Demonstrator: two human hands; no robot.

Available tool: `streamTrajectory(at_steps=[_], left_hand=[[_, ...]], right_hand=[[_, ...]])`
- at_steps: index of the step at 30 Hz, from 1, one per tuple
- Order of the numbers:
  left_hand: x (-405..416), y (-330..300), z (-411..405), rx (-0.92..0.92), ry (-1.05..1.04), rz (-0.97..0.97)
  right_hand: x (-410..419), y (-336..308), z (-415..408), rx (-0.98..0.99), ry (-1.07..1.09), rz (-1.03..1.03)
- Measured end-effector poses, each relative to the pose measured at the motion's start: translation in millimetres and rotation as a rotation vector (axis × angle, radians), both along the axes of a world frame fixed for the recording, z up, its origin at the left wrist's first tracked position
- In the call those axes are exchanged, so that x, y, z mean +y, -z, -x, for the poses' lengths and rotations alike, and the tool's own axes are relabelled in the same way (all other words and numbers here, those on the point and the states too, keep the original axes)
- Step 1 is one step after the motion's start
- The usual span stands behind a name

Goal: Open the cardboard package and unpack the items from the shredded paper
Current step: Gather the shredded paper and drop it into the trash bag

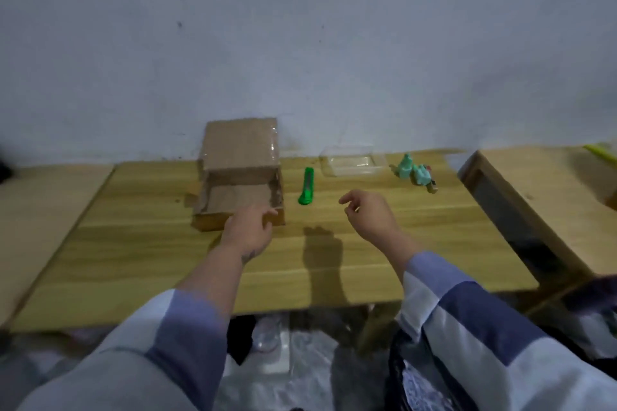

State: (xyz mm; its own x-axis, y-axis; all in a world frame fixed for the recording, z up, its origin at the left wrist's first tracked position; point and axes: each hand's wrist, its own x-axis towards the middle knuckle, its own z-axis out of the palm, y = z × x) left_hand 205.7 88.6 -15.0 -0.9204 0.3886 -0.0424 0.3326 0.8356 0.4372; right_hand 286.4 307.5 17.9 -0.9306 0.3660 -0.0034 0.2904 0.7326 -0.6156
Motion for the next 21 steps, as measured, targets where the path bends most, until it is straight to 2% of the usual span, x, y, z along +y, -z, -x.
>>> streamTrajectory(at_steps=[10, 17, 21], left_hand=[[-92.7, 5.9, 29.7, -0.038, -0.187, -0.069], [-113.9, 22.2, 82.5, -0.179, -0.182, -0.137], [-120.2, 28.3, 109.4, -0.282, -0.122, -0.145]], right_hand=[[-84.4, -4.7, 87.6, 0.015, -0.187, 0.033], [-122.2, 16.4, 177.0, 0.004, -0.1, 0.156], [-127.6, 35.7, 223.5, 0.013, 0.006, 0.047]])
